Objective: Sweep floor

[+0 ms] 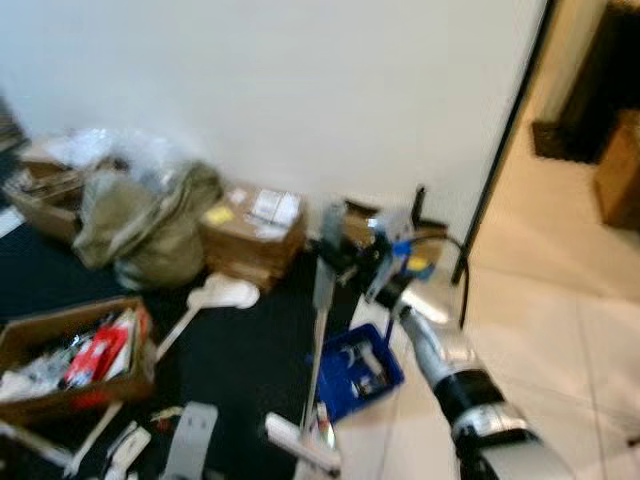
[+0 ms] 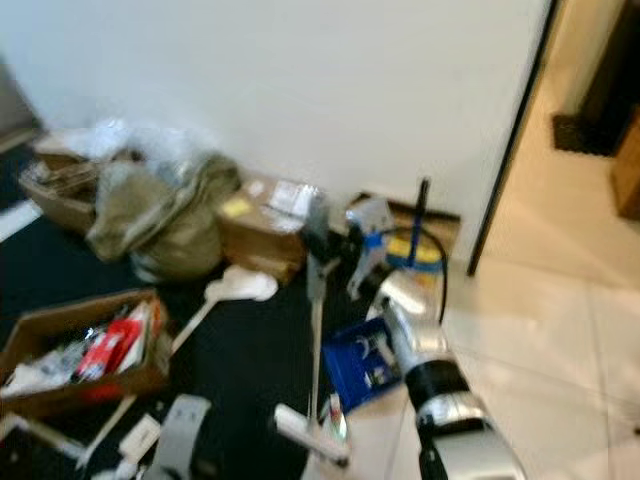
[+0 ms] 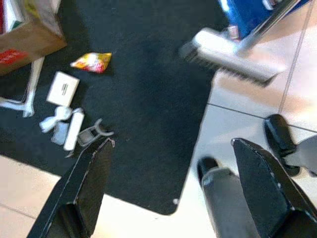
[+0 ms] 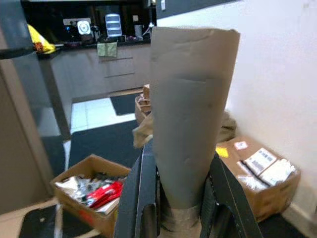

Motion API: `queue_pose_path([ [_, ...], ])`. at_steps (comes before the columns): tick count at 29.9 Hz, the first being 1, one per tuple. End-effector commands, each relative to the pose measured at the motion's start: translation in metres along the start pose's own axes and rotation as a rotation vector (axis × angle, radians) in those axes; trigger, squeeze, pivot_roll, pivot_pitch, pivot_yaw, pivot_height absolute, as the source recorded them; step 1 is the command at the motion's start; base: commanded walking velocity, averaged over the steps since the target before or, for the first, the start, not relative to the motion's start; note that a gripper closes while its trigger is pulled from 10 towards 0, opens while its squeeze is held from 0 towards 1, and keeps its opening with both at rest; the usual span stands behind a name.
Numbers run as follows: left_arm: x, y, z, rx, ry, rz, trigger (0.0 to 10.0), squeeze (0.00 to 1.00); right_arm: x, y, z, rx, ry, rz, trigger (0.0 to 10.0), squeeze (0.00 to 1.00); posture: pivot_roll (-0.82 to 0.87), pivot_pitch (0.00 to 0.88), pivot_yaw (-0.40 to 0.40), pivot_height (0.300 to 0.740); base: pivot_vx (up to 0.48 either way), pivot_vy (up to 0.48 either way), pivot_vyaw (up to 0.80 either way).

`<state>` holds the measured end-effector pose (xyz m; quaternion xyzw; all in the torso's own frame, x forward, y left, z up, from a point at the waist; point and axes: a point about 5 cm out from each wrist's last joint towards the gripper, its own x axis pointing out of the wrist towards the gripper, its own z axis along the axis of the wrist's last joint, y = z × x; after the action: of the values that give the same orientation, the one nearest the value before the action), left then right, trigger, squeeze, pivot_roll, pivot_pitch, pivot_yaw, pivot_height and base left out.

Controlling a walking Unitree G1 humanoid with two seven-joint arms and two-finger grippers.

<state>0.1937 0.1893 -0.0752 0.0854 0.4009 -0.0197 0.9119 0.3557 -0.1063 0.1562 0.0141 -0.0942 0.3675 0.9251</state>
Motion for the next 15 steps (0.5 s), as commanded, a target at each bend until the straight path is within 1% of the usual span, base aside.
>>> queue_pose_path([
  [1,-0.002,0.005,-0.006,0.014,0.023,0.006,10.0,0.00,0.008,0.004,0.009,-0.038,-0.034,0.021,10.0,0.00,-0.07,0.007,0.024,0.740,0.270,0.000,0.00],
  [5,-0.001,0.005,-0.004,0.015,0.021,0.006,10.0,0.00,0.008,0.005,0.009,-0.059,-0.017,0.031,10.0,0.00,-0.07,0.011,0.027,0.740,0.259,0.000,0.00],
  [6,-0.001,0.004,-0.004,0.009,0.026,0.007,10.0,0.00,0.005,0.005,0.007,-0.079,0.009,0.042,10.0,0.00,-0.07,0.008,0.028,0.740,0.000,0.000,0.00],
  [7,-0.001,0.004,-0.004,0.009,0.026,0.007,10.0,0.00,0.005,0.005,0.007,-0.079,0.009,0.042,10.0,0.00,-0.07,0.008,0.028,0.740,0.000,0.000,0.00],
  [10,-0.001,0.001,-0.004,0.012,0.028,-0.009,10.0,0.00,-0.002,0.002,0.001,-0.097,0.085,0.100,10.0,0.00,-0.07,0.010,0.028,0.740,0.000,0.000,0.00],
  [12,-0.001,0.001,-0.004,0.012,0.028,-0.009,10.0,0.00,-0.002,0.002,0.001,-0.097,0.085,0.100,10.0,0.00,-0.07,0.010,0.028,0.740,0.000,0.000,0.00],
  [13,-0.001,0.000,-0.005,0.014,0.031,-0.016,10.0,0.00,-0.004,0.001,0.001,-0.089,0.097,0.132,10.0,0.00,-0.07,0.012,0.027,0.740,0.000,0.000,0.00],
  [14,-0.001,0.000,-0.005,0.014,0.031,-0.016,10.0,0.00,-0.004,0.001,0.001,-0.089,0.097,0.132,10.0,0.00,-0.07,0.012,0.027,0.740,0.000,0.000,0.00],
  [15,-0.001,-0.001,-0.007,0.013,0.040,-0.025,10.0,0.00,-0.007,0.001,0.000,-0.085,0.115,0.167,10.0,0.00,-0.07,0.017,0.027,0.740,0.000,0.000,0.00],
])
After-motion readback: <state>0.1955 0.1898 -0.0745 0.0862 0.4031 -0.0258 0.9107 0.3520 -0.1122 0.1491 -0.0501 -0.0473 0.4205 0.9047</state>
